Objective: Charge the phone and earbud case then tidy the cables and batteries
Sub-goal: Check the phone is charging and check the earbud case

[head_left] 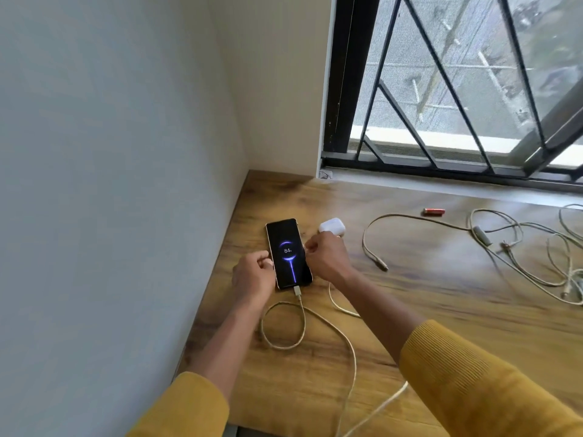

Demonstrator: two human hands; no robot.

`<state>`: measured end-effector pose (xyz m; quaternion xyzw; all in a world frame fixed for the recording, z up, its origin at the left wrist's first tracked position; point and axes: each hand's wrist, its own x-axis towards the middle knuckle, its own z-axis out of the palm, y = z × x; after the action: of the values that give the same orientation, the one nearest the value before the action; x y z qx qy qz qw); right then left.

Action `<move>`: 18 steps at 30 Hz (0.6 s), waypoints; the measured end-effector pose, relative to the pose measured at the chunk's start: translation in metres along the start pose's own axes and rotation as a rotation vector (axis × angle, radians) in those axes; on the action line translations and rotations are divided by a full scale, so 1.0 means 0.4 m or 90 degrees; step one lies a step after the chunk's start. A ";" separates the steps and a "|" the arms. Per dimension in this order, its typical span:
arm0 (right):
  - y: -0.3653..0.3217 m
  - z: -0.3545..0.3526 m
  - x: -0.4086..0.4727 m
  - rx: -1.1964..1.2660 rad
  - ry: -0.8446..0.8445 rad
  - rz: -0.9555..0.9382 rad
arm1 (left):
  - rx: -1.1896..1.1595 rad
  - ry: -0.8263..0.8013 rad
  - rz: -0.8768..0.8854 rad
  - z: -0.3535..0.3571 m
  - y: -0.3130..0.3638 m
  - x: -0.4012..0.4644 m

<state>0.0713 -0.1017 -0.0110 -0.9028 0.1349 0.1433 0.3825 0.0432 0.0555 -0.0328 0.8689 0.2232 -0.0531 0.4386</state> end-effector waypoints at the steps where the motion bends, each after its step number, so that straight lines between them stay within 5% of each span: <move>1: -0.004 0.001 0.005 -0.008 0.001 0.006 | -0.002 -0.001 -0.004 0.001 0.000 0.004; 8: -0.004 0.016 0.048 -0.006 -0.006 0.060 | -0.017 0.006 -0.015 0.006 0.010 0.013; 18: -0.031 -0.085 0.025 0.399 -0.081 0.010 | -0.318 -0.081 -0.067 -0.038 -0.002 0.027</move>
<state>0.0900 -0.1193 0.0161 -0.7292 0.1556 0.1540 0.6484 0.0510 0.0713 -0.0273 0.7158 0.2465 -0.0740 0.6491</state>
